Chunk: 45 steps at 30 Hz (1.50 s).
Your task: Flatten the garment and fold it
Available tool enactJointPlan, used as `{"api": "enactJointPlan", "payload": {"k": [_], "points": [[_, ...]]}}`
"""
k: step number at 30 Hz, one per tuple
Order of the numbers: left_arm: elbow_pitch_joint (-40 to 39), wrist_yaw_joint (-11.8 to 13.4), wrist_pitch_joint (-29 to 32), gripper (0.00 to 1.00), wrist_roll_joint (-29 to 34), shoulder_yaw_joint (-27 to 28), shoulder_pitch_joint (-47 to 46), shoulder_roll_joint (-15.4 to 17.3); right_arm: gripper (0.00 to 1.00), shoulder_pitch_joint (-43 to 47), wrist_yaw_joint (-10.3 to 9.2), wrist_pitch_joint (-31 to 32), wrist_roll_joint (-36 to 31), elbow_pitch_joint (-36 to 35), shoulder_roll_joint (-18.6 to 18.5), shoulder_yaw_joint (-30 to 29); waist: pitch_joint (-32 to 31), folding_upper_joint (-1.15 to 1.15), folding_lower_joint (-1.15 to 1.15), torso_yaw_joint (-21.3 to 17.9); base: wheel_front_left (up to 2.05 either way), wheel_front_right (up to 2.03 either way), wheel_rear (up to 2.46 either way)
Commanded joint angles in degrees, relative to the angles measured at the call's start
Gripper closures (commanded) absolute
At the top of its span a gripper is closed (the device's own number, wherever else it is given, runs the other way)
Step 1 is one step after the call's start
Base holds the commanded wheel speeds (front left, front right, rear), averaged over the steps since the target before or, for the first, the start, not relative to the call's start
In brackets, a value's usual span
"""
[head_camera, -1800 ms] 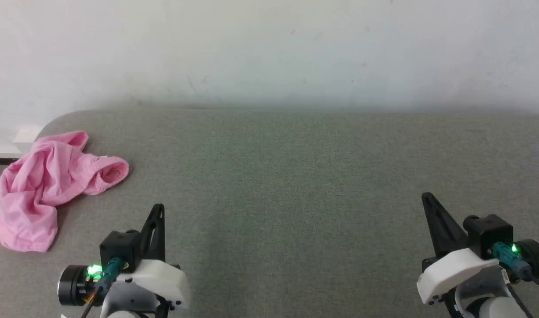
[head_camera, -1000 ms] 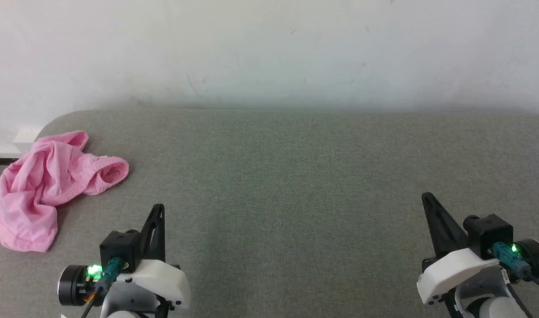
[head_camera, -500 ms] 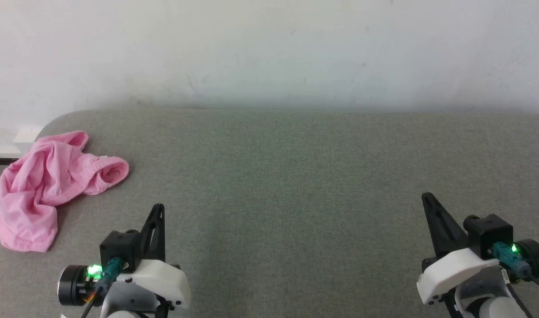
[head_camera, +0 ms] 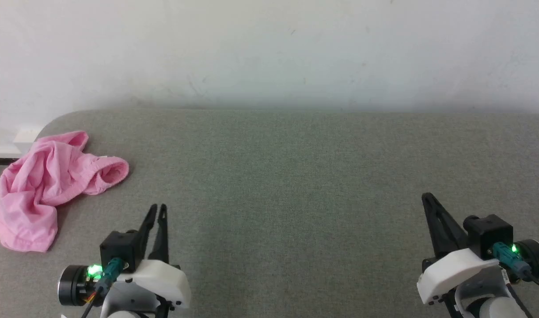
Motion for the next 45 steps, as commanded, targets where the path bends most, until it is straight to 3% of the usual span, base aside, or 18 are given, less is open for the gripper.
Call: {"api": "enactJointPlan", "payload": {"k": [1,22,45], "points": [[0.0,0.1,-0.2,0.0,-0.1,0.0,0.0,0.0,0.0,0.0,0.0,-0.2,0.1,0.0,0.0,0.0,0.0,0.0,0.0,0.0,0.0,0.0,0.0],[-0.1,1.3,-2.7,0.0,-1.0,-0.9,0.8,-0.1,0.0,0.1,-0.02,-2.7,1.0,0.0,0.1,-0.7,-0.1,0.0,0.0,1.0,0.0,0.0,0.0],[-0.5,2.2,-5.3,0.0,-1.2,-1.1,2.6,-0.1,0.0,0.9,-0.04,-5.3,2.4,0.6,0.1,-0.4,-1.2,0.0,0.0,8.1,0.0,0.0,0.0]]}}
